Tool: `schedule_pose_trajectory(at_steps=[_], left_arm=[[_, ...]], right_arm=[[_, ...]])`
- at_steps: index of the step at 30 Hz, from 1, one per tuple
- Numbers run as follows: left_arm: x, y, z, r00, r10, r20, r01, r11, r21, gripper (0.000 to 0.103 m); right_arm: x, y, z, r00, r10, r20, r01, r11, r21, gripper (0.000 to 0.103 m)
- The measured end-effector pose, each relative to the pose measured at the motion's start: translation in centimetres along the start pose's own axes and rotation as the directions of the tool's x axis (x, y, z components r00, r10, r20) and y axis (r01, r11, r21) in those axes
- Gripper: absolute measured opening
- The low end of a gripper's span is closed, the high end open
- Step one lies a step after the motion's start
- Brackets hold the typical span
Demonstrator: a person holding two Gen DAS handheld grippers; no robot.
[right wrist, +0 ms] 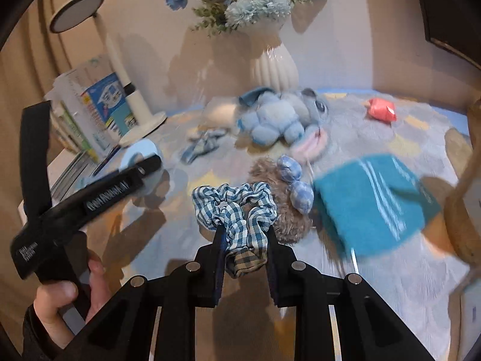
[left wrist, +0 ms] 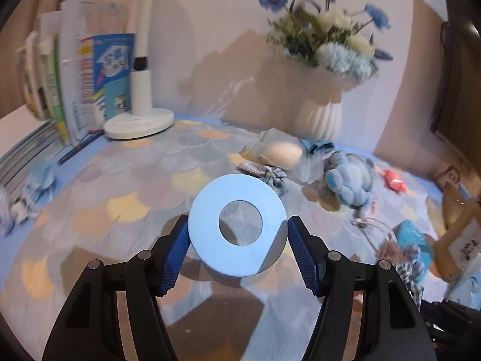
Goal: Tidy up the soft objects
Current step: 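Grasp the blue tape roll with the left gripper while the right grasps the plaid scrunchie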
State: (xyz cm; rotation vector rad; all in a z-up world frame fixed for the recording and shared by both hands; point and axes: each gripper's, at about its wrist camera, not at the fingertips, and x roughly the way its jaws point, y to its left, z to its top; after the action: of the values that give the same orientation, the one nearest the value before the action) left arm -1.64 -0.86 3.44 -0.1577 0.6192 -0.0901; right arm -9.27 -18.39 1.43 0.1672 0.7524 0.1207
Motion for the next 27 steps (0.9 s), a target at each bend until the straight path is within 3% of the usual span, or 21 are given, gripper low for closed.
schedule_pose_trajectory(at_steps=[4, 8, 10, 11, 12, 13, 14, 15, 17, 20, 24, 27], left_arm=[[-2.3, -0.8, -1.6, 1.000, -0.013, 0.018, 0.012, 0.999, 0.032, 0.063], [-2.8, -2.1, -2.2, 0.999, -0.005, 0.035, 0.001, 0.996, 0.093, 0.064], [-2.5, -2.1, -2.1, 1.000, -0.014, 0.020, 0.012, 0.995, 0.099, 0.064], [-2.3, -1.9, -2.1, 1.000, -0.023, 0.012, 0.022, 0.995, 0.093, 0.064], [-2.2, -1.6, -2.0, 0.999, -0.033, 0.007, 0.032, 0.996, 0.083, 0.064], [-2.4, -1.5, -2.1, 0.999, -0.039, 0.008, 0.038, 0.996, 0.075, 0.064], [-2.3, -1.3, -2.0, 0.999, -0.048, 0.008, 0.048, 0.997, 0.063, 0.064], [-2.3, -0.9, -1.9, 0.999, -0.054, 0.006, 0.053, 0.997, 0.049, 0.064], [-2.1, -0.6, -1.9, 0.998, -0.062, -0.001, 0.062, 0.998, 0.027, 0.064], [-1.7, -0.2, -1.8, 0.997, -0.071, -0.017, 0.071, 0.997, 0.008, 0.064], [-1.5, -0.9, -1.9, 0.998, -0.055, -0.028, 0.056, 0.998, 0.040, 0.064], [-1.4, -1.6, -2.0, 0.998, -0.054, -0.040, 0.057, 0.995, 0.077, 0.064]], right_arm=[[-2.8, -0.2, -2.6, 0.996, 0.089, -0.022, -0.090, 0.996, -0.022, 0.023], [-4.3, -0.8, -6.9, 0.976, 0.167, -0.141, -0.178, 0.981, -0.072, 0.023], [-5.8, -1.5, -8.8, 0.975, 0.186, -0.123, -0.196, 0.978, -0.072, 0.030], [-6.4, -1.7, -9.1, 0.974, 0.188, -0.123, -0.197, 0.978, -0.068, 0.043], [-6.8, -2.0, -9.2, 0.974, 0.190, -0.128, -0.198, 0.978, -0.060, 0.062], [-7.3, -2.2, -9.2, 0.974, 0.187, -0.126, -0.195, 0.979, -0.053, 0.072], [-7.8, -2.4, -9.0, 0.980, 0.164, -0.113, -0.170, 0.984, -0.048, 0.088], [-8.3, -2.4, -8.7, 0.987, 0.132, -0.090, -0.137, 0.989, -0.046, 0.095], [-8.8, -2.1, -8.2, 0.989, 0.133, -0.059, -0.135, 0.990, -0.036, 0.095], [-8.0, -1.4, -7.2, 0.984, 0.158, -0.078, -0.160, 0.987, -0.022, 0.096], [-3.3, 0.2, -6.8, 0.980, 0.001, -0.197, -0.015, 0.997, -0.071, 0.102], [-2.7, 2.2, -7.2, 0.984, -0.080, -0.159, 0.057, 0.988, -0.144, 0.103]])
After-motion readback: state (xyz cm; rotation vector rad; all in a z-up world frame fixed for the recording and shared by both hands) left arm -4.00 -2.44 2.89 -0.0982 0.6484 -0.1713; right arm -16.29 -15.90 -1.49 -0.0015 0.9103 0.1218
